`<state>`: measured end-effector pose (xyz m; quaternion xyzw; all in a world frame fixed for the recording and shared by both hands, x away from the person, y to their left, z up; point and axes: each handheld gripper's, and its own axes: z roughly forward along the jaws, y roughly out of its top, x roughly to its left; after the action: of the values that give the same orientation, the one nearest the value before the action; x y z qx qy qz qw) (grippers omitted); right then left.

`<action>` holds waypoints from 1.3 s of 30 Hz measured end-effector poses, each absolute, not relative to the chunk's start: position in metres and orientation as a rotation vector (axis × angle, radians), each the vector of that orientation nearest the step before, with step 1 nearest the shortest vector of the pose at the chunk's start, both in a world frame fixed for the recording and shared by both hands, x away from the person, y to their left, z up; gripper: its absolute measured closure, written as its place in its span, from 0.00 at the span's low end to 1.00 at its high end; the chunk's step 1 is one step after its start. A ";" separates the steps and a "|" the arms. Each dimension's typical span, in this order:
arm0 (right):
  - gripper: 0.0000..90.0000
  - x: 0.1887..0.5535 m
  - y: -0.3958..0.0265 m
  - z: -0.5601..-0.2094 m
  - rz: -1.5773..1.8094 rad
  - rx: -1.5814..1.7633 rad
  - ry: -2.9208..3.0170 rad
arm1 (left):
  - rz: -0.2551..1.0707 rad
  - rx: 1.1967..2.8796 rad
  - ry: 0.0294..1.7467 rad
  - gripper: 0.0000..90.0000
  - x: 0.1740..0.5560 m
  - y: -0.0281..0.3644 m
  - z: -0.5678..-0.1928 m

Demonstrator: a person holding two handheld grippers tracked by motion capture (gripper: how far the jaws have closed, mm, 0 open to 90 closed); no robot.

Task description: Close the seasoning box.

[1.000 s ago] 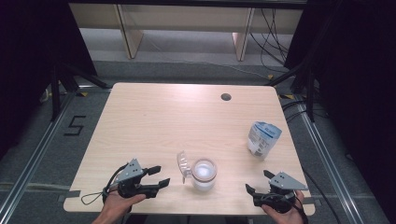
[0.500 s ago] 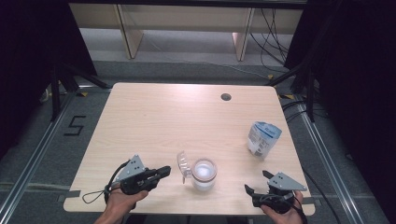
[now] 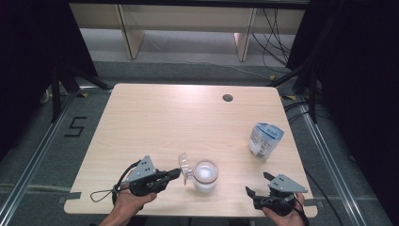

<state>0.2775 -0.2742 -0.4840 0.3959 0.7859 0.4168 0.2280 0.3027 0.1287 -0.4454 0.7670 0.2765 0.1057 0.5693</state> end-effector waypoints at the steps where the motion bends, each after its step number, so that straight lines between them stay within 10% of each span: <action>1: 0.19 0.278 -0.274 -0.484 1.147 1.089 2.161 | 0.252 1.803 0.640 0.99 0.303 0.128 -0.445; 30: 0.19 0.277 -0.273 -0.484 1.144 1.083 2.156 | 0.254 1.839 0.593 0.98 0.306 0.106 -0.439; 39: 0.19 0.277 -0.273 -0.483 1.168 1.076 2.151 | 0.210 1.839 0.617 0.77 0.306 0.115 -0.441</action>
<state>0.2773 -0.2730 -0.4830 0.3913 0.7827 0.4249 0.2318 0.3064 0.1148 -0.4411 0.7804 0.2618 0.0891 0.5609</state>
